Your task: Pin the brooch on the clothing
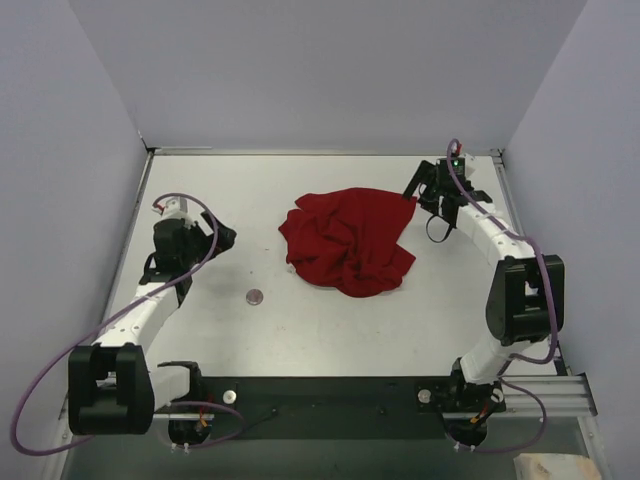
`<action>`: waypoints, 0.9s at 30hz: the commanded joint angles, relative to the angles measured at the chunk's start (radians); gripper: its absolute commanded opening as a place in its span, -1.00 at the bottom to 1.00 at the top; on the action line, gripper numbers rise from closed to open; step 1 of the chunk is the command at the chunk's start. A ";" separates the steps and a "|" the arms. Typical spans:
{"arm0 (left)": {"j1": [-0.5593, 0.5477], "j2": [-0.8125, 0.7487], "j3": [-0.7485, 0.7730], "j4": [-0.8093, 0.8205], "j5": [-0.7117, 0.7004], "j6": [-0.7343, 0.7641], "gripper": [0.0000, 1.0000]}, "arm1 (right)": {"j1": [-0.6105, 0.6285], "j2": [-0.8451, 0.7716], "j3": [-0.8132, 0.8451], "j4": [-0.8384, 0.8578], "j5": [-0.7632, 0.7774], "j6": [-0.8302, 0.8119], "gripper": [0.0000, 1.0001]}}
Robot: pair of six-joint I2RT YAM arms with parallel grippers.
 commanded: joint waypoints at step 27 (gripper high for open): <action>-0.280 0.347 0.620 -0.188 0.061 0.102 0.95 | -0.039 0.743 0.782 -0.472 -0.044 0.005 0.26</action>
